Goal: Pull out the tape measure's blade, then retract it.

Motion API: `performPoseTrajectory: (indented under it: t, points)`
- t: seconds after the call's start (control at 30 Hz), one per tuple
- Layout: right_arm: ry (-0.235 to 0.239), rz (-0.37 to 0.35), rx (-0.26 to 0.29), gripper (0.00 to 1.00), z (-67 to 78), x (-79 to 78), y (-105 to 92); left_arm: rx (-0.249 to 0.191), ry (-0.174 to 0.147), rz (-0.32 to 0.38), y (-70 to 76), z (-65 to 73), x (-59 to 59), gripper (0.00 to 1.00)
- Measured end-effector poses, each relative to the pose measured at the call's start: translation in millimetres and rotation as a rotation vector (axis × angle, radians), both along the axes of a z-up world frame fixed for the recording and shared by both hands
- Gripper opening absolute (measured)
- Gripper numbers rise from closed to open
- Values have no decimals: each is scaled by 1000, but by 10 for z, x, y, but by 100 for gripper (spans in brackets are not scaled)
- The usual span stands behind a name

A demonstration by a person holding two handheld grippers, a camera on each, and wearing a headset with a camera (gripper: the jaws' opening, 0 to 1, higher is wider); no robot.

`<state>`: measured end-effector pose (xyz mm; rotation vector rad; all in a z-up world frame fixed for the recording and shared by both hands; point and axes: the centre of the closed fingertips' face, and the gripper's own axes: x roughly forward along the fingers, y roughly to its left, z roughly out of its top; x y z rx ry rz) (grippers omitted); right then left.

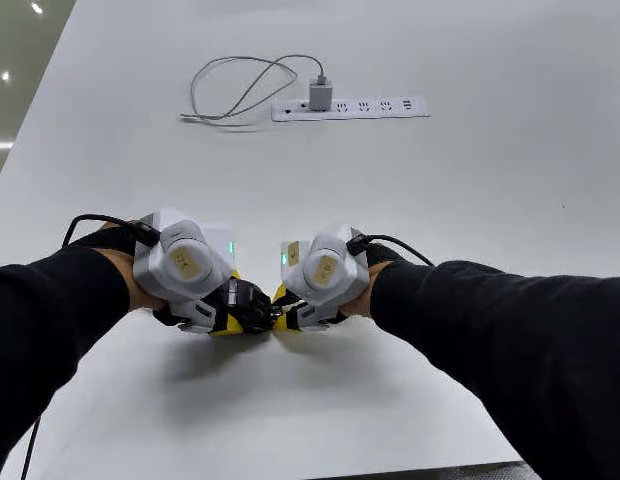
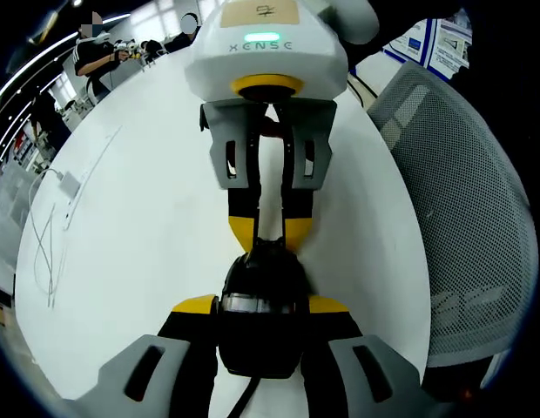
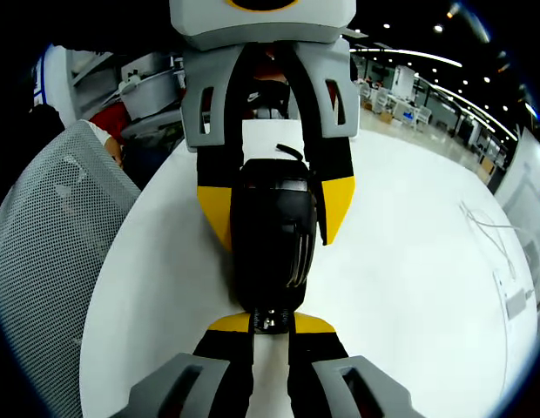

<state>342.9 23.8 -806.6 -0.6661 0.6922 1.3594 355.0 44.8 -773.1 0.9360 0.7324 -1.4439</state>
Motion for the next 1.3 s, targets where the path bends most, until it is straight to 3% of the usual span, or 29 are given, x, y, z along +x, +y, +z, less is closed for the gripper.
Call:
performPoseTrajectory:
  t: [0.1, 0.17, 0.47, 1.3]
  points:
    - [36, -41, 36, 9, 13, 11, -19, -7, 0, 6, 7, 2, 7, 32]
    - [48, -52, 29, 9, 17, 21, -11, -8, -1, 6, 8, 4, 8, 31]
    - [35, -18, 35, 8, 20, 8, -27, -12, -23, 1, 16, 18, 6, 31]
    - [58, -54, 27, 9, 7, -25, -147, -13, -19, -5, 7, 14, -3, 31]
